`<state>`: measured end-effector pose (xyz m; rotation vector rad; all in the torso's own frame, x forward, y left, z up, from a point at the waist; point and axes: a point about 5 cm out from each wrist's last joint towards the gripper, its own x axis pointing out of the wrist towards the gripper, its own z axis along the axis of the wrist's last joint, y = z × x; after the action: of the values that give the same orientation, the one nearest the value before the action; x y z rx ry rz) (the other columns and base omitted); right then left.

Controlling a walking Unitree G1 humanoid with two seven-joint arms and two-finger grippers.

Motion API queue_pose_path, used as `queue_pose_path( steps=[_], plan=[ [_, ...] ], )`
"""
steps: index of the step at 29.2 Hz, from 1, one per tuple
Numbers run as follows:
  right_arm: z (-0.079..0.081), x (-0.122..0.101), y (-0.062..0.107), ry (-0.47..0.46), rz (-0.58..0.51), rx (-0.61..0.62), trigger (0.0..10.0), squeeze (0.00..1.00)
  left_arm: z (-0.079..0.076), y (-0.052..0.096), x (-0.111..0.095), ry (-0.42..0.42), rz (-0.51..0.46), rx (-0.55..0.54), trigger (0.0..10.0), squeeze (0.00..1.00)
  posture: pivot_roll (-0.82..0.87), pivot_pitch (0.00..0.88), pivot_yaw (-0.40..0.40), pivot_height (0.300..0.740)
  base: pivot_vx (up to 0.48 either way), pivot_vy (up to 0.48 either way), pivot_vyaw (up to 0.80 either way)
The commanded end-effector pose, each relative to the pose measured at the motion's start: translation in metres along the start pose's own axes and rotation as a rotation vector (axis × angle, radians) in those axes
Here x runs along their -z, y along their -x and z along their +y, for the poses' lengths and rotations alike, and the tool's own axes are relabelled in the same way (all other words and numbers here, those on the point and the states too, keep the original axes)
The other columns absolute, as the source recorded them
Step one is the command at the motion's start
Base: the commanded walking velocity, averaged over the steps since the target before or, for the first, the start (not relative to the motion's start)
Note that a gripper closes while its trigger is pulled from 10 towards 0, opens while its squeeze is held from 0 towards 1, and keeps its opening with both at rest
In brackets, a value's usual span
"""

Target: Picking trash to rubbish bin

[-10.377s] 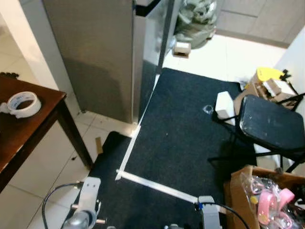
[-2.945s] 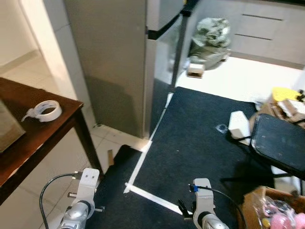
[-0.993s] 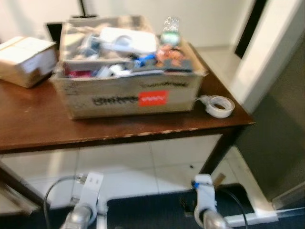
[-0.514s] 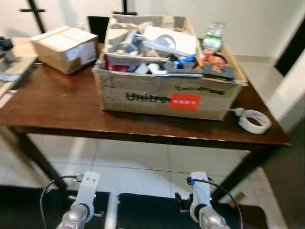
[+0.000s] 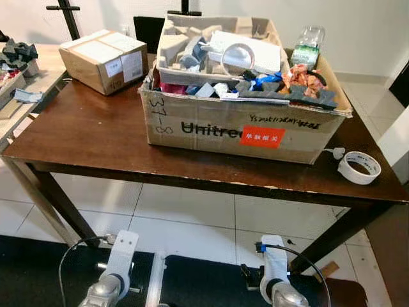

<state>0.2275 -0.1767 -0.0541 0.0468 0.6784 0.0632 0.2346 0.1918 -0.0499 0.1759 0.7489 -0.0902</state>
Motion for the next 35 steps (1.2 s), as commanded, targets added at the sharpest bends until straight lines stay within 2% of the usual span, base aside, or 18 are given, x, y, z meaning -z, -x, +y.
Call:
queue_pose_path(
  steps=[1, 18, 20, 22, 24, 35],
  plan=[
    [0.0003, 0.0077, 0.0021, -0.014, 0.028, 0.002, 10.0, 0.0, -0.0027, 0.001, 0.006, 0.025, 0.022, 0.007, 10.0, 0.0, 0.05, 0.143, -0.009, 0.74, 0.0, -0.304, 0.0],
    [-0.0015, 0.0078, 0.0025, -0.015, 0.027, 0.003, 10.0, 0.0, -0.0029, 0.0002, 0.0041, 0.029, 0.023, 0.007, 10.0, 0.0, 0.04, 0.129, -0.008, 0.74, 0.0, -0.437, 0.0],
    [-0.0014, 0.0075, 0.0025, -0.016, 0.025, 0.002, 10.0, 0.0, -0.0014, 0.0002, 0.0038, 0.091, 0.022, 0.003, 10.0, 0.0, 0.04, 0.128, -0.009, 0.74, 0.0, 0.24, 0.0],
    [-0.0009, 0.007, 0.0023, -0.016, 0.023, 0.0, 10.0, 0.0, -0.0011, 0.0, 0.0033, 0.106, 0.022, 0.003, 10.0, 0.0, 0.04, 0.127, -0.009, 0.74, 0.0, 0.48, 0.0],
    [-0.0005, 0.0068, 0.0021, -0.016, 0.022, -0.002, 10.0, 0.0, -0.0008, 0.0001, 0.0032, 0.103, 0.021, 0.0, 10.0, 0.0, 0.04, 0.127, -0.01, 0.74, 0.0, 0.48, 0.0],
    [0.0006, 0.006, 0.0018, -0.013, 0.019, -0.007, 10.0, 0.0, 0.0048, 0.0011, 0.004, 0.078, 0.014, -0.024, 10.0, 0.0, 0.04, 0.126, -0.011, 0.74, 0.0, 0.0, 0.0]
  ],
)
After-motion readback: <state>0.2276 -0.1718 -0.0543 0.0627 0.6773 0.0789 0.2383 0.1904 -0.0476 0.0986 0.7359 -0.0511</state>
